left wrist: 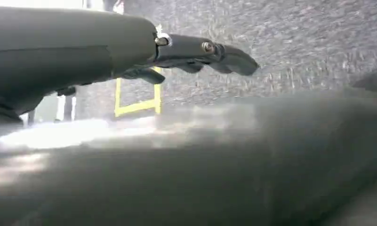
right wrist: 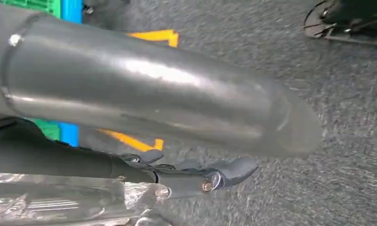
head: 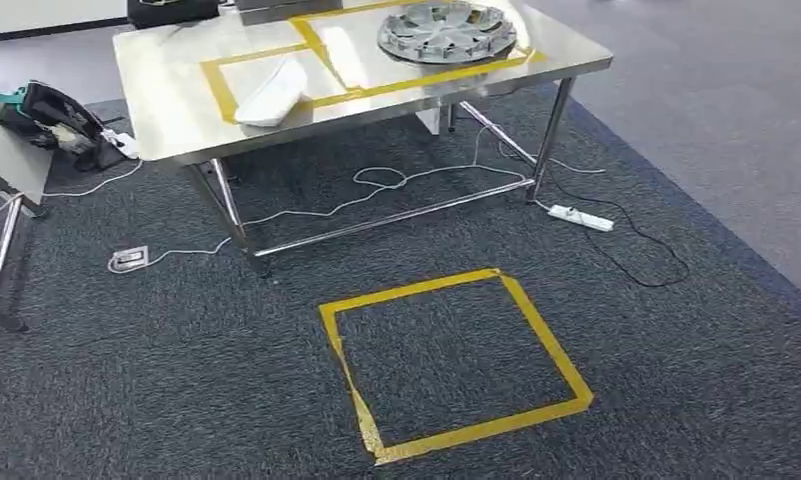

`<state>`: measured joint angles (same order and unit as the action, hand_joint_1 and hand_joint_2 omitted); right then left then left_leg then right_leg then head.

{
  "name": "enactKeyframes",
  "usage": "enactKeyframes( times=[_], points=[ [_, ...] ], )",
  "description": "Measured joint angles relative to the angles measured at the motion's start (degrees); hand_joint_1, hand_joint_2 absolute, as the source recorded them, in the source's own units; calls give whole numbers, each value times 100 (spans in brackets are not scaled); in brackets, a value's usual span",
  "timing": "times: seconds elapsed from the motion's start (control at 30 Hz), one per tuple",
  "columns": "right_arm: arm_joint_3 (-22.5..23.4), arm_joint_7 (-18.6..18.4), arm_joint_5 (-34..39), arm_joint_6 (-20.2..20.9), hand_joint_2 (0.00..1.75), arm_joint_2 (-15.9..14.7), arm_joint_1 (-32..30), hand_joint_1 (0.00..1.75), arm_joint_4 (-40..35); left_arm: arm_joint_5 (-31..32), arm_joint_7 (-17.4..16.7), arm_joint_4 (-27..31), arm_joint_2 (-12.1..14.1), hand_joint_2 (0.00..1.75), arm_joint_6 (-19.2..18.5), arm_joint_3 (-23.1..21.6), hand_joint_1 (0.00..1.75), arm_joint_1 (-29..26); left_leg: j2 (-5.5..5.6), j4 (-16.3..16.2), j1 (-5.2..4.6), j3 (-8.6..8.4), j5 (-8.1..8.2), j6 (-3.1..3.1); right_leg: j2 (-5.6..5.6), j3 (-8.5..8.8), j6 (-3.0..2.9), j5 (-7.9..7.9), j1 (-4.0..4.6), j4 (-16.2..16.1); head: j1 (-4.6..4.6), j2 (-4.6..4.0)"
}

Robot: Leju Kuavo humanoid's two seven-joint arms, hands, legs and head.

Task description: Take the parts from the cabinet and place them on the table.

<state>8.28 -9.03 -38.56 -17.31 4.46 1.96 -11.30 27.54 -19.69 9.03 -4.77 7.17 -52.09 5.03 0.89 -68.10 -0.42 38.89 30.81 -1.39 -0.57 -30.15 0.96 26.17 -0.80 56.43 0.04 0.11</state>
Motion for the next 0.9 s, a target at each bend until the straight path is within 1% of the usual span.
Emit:
enactKeyframes(
  times=[0.03,0.07,0.1,0.13,0.17,0.2,0.23,0.27,0.3,0.33,0.37,0.4,0.43,0.47,0.5,0.53,0.57,0.6,0.63,0.67,0.7,0.73,0.77,0.8,0.83,0.87,0.9],
  points=[
    [42,20,46,-24,0,0,-11,0,0,-2,2,0,-4,0,2,0,0,3,-8,-398,10,144,159,-13,31,-38,2,-20,3,2,-2,0],
    [100,70,116,-52,0,0,-13,0,2,-4,2,0,-9,0,4,0,0,0,-13,-567,21,178,185,-18,54,-74,7,-46,4,5,-2,0],
    [158,129,186,-79,0,0,-11,0,2,-9,0,0,-11,0,7,0,0,-2,-14,-446,27,57,69,-14,65,-100,14,-68,4,5,-2,0],
    [230,210,274,-94,0,0,-5,0,2,-11,-2,0,-13,0,18,0,0,0,-14,-75,27,-179,-136,2,67,-117,31,-86,4,7,-4,0],
    [289,284,346,-105,0,0,-1,0,2,-13,-13,0,-13,0,18,0,0,-6,-15,422,26,-484,-354,25,67,-121,48,-98,3,6,-6,0],
    [352,368,414,-112,0,0,0,0,2,-13,-15,0,-13,0,20,0,0,-9,-21,925,24,-791,-526,57,66,-120,66,-112,3,6,-11,0],
    [407,433,462,-114,0,0,0,0,0,-13,-15,0,-13,0,22,0,0,0,-29,1252,8,-953,-489,84,67,-140,96,-119,37,19,-22,0],
    [463,481,496,-118,0,0,6,0,0,-13,-15,0,-17,0,26,0,0,8,-23,1307,11,-949,-489,109,70,-181,123,-137,47,39,-20,0],
    [510,527,510,-125,0,-2,13,0,0,-13,-15,0,-24,0,28,2,0,0,-19,1321,21,-920,-523,75,76,-209,89,-126,65,58,-6,0],
    [551,584,516,-142,0,-2,10,0,0,-20,-17,0,-26,0,28,2,0,-19,-19,1313,14,-912,-517,73,75,-217,23,-151,58,54,-20,0],
    [584,656,518,-153,0,-2,7,0,0,-24,-17,0,-26,0,28,2,0,-37,-19,1309,0,-907,-525,86,70,-212,42,-169,48,35,-6,0],
    [619,732,527,-168,0,-2,8,0,0,-31,-17,0,-24,0,37,2,0,-39,-20,1275,-35,-883,-521,122,68,-198,112,-216,21,-16,-18,0],
    [645,802,540,-171,0,0,16,0,0,-41,-17,0,-22,0,46,4,0,-36,-14,1264,-47,-847,-535,207,82,-197,217,-252,-6,-46,-17,0],
    [674,861,556,-171,0,0,23,0,0,-46,-17,0,-22,0,52,9,0,-29,-10,1271,-50,-834,-553,248,88,-196,255,-276,-8,-74,-24,0],
    [691,894,573,-171,0,0,28,0,0,-48,-17,0,-26,0,55,18,0,-27,-7,1337,-25,-840,-603,304,100,-191,295,-280,6,-79,-17,0],
    [728,933,606,-168,0,0,27,0,0,-50,-17,0,-28,0,55,28,0,-29,3,1361,4,-854,-644,332,79,-269,308,-174,-1,21,-11,0],
    [765,959,627,-168,0,0,30,0,2,-57,-17,0,-28,0,55,33,0,-32,25,1360,9,-832,-661,360,79,-395,314,75,8,318,4,0],
    [791,988,650,-164,0,0,32,0,2,-59,-18,0,-28,0,55,35,0,-37,34,1359,7,-809,-673,371,78,-595,316,358,2,811,13,0],
    [818,1005,652,-164,0,0,31,0,0,-63,-17,0,-31,0,53,37,0,-41,52,1357,2,-780,-690,376,73,-807,320,596,5,1326,9,0],
    [833,1016,658,-164,0,0,28,0,0,-63,-17,0,-28,0,52,41,0,-44,83,1354,0,-750,-713,371,71,-978,325,755,10,1745,18,0],
    [850,1018,660,-160,0,0,22,0,2,-63,-17,0,-28,0,44,46,0,-48,129,1352,0,-728,-734,353,71,-1002,323,753,7,1854,9,0],
    [859,1021,663,-160,0,0,19,0,2,-63,-17,0,-31,0,42,52,0,-50,183,1348,5,-716,-749,333,71,-865,323,622,6,1672,13,0],
    [870,1021,665,-160,0,0,19,0,2,-63,-17,0,-31,0,42,66,0,-51,249,1341,15,-708,-762,313,56,-589,319,397,0,1217,13,0],
    [881,1023,665,-160,0,-2,21,0,0,-63,-17,0,-37,0,42,83,0,-48,312,1321,26,-702,-772,289,-26,-230,318,152,-17,608,13,0],
    [899,1023,665,-160,0,-2,24,0,0,-63,-17,0,-39,0,42,92,0,-38,373,1283,30,-682,-775,260,-282,59,333,62,-56,108,15,0],
    [907,1023,665,-151,0,0,30,0,2,-63,-17,0,-35,0,42,98,0,-27,411,1241,-5,-631,-769,216,-457,100,330,188,-63,-10,13,0],
    [910,1023,665,-151,0,0,26,0,2,-63,-17,0,-35,0,42,103,0,-23,454,1226,1,-598,-791,196,-356,85,268,149,-60,0,0,0]
  ],
)
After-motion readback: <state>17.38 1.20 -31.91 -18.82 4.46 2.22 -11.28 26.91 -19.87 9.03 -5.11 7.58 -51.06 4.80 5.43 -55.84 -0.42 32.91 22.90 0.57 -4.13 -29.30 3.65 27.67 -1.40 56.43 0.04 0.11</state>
